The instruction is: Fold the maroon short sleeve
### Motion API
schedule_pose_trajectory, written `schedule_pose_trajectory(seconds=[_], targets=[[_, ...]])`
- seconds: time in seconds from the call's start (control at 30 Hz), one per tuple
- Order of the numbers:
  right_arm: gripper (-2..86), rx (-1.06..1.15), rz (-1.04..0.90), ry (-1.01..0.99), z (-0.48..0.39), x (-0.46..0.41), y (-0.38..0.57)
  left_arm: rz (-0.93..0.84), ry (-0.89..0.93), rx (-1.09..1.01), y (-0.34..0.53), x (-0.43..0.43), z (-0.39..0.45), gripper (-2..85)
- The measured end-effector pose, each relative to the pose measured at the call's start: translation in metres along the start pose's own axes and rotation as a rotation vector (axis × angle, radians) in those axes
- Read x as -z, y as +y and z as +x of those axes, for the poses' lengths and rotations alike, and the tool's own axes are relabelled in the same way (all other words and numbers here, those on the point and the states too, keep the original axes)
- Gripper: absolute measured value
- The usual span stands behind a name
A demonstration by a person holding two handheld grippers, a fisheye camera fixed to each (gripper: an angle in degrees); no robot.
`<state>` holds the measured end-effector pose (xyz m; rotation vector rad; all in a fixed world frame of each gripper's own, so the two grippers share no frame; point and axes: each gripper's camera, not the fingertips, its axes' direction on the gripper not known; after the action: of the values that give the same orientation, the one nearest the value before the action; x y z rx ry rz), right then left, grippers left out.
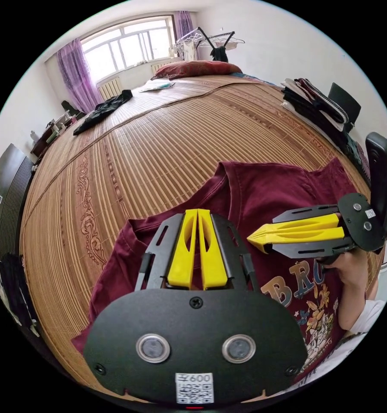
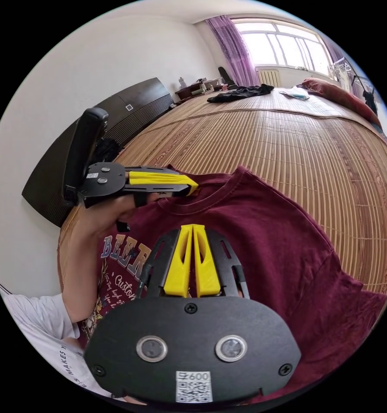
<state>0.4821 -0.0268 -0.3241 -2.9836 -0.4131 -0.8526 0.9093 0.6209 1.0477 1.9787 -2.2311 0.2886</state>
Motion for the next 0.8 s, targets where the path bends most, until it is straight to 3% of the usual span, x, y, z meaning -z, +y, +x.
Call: schedule_pose_trajectory(seconds=[0.13, 0.63, 0.8], targets=[[-0.9, 0.002, -0.001, 0.003, -0.001, -0.001, 0.0, 0.019, 0.027, 0.016, 0.005, -0.002, -0.002, 0.5], [-0.9, -0.012, -0.003, -0.016, 0.004, -0.003, -0.002, 0.005, -0.263, -0.154, 0.005, -0.012, 0.057, 0.5], [-0.9, -0.016, 0.004, -0.031, 0.007, -0.002, -0.002, -0.026, -0.221, -0.145, 0.002, 0.0, 0.045, 0.3]])
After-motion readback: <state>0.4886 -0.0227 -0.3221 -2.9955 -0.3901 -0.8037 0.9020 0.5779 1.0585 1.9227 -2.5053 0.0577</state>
